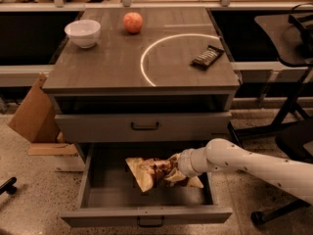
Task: Pick brown chip bag from middle drawer and place on counter
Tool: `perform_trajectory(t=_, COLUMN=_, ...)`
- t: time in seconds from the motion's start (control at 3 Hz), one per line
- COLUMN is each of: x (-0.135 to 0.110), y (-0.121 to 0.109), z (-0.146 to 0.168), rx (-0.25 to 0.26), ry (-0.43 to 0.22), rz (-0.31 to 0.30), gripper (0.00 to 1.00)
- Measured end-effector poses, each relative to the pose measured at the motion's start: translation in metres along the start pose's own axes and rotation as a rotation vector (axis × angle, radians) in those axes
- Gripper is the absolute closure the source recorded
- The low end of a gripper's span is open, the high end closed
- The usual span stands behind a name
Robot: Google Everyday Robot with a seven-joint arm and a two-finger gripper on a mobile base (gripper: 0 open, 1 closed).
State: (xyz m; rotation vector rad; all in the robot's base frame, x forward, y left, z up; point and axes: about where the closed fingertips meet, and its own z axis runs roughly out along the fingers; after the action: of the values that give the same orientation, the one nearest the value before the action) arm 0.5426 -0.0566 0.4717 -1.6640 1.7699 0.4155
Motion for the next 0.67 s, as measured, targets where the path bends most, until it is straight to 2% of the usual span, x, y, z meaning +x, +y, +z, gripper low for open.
perform_trajectory(t=0.33, x=0.0, y=-0.003, z=-0.041, rx=0.028, ry=-0.057, rz=-0.014, gripper=1.0)
perform_trajectory(t=0.67, x=-0.005, y=-0.011, z=-0.12, rx=0.027, ry=-0.136, rz=-0.039, gripper=1.0)
